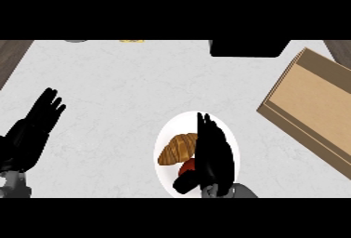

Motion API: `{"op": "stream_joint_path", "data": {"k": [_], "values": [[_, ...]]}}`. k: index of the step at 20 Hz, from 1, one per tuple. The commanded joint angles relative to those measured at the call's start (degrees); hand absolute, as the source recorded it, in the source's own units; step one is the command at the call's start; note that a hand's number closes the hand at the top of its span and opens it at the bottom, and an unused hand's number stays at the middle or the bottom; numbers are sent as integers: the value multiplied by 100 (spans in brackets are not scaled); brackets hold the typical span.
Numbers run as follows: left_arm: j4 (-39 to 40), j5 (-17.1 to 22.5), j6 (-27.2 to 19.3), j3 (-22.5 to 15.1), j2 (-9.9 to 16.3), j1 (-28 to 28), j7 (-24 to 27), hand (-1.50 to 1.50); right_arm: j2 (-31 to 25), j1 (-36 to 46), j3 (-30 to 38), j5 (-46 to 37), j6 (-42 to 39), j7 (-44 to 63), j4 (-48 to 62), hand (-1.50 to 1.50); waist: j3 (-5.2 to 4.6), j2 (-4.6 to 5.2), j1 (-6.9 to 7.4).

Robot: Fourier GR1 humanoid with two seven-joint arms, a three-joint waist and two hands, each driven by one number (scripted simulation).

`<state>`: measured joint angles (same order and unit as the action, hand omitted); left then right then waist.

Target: Pick the croissant from the plate and place it in the cardboard box

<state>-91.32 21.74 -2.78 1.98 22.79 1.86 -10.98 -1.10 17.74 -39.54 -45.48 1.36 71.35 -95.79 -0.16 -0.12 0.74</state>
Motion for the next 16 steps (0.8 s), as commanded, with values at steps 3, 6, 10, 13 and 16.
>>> {"op": "stream_joint_path", "data": {"k": [3, 6, 10, 13, 16], "values": [[-76, -9, 2, -8, 8, 122, -156, 0, 104, 382, -165, 218, 213, 1386, 565, -150, 5, 2, 37], [-101, -67, -145, -116, -164, 153, -226, 0, 104, 533, 125, 417, -144, 1386, 475, -150, 4, -11, -20], [-40, -160, -51, -158, -170, 51, -71, 0, 104, 757, 204, 576, 58, 1386, 951, -150, 1, -4, 46], [-73, 94, 146, 130, -6, -54, -76, 0, 104, 671, 56, 520, 248, 1386, 1094, -150, 1, -17, 57], [-337, -17, -10, -34, -103, -95, -269, 0, 104, 713, 100, 599, 86, 1386, 1189, -150, 7, -23, 28]]}}
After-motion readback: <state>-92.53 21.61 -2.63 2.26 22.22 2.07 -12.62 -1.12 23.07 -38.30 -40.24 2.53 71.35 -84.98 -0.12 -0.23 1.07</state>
